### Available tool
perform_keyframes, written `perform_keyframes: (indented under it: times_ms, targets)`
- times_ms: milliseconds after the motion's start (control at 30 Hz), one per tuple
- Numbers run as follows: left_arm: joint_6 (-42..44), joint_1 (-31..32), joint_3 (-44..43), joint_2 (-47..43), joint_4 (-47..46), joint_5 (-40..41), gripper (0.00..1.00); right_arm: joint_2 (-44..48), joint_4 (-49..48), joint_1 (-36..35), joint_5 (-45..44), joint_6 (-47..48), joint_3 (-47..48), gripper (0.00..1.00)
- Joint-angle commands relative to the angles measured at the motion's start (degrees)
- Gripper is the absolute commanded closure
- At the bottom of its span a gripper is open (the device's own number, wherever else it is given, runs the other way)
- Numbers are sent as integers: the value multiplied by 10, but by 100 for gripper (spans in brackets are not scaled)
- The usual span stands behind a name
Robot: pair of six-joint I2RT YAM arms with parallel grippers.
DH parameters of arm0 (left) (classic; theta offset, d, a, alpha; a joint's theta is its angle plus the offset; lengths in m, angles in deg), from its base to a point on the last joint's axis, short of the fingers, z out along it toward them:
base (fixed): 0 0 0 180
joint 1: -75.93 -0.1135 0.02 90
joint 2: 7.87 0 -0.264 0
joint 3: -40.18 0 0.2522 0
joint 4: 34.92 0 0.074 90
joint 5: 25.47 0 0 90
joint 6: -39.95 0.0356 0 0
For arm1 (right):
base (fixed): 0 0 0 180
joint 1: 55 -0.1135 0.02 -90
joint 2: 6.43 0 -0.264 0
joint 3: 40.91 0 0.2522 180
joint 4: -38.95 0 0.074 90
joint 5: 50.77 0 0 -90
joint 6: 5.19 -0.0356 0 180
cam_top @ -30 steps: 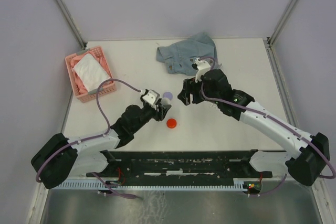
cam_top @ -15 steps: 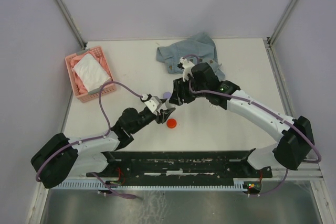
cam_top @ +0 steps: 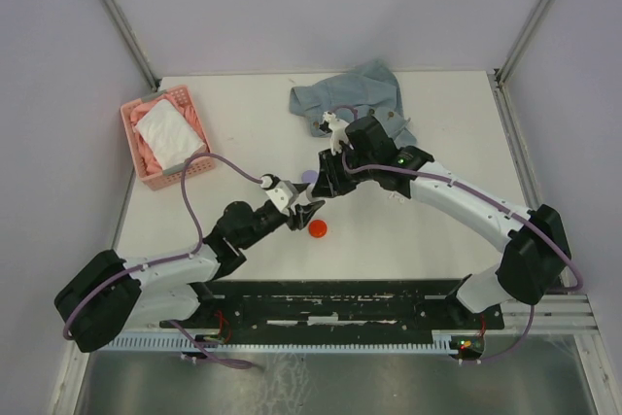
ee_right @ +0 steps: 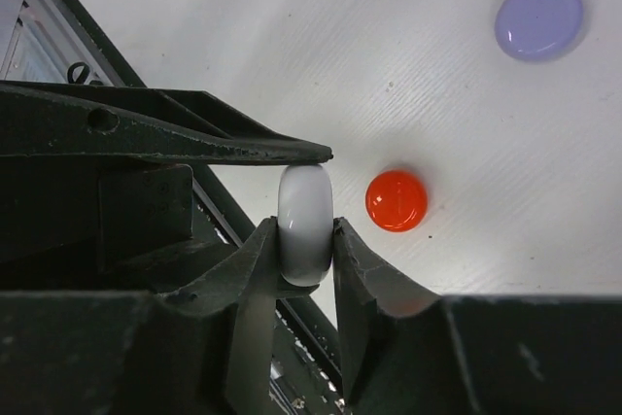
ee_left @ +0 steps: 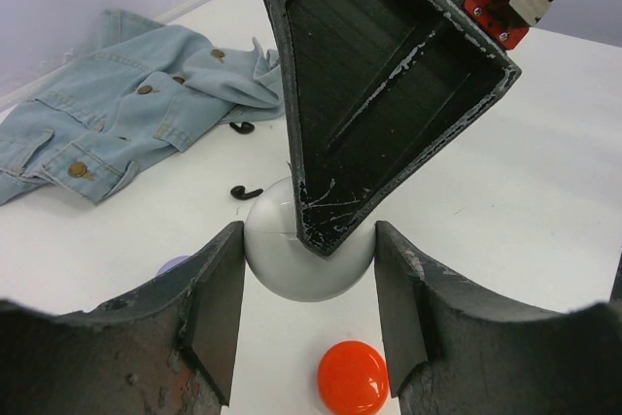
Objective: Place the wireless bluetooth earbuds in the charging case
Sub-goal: Open the charging case.
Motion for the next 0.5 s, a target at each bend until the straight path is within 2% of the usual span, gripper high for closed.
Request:
perform_keyframes:
  times_ms: [0,100,233,367,467]
  targets:
    - [28,3,-2,-21,-24,-11,49,0,2,-1,6,25,33,71]
    - [33,3,-4,-32,-3,-15,41,5,15,0,5,52,43,79]
    - [34,2,-2,-52,21,-25,32,16,44,2,-7,94,58,82]
    - [26,-6,-6,-61,42,-55,29,26,64,6,-5,138,66,84]
    - [11,-24,-13,-60,51,-107,29,35,76,7,10,175,67,84]
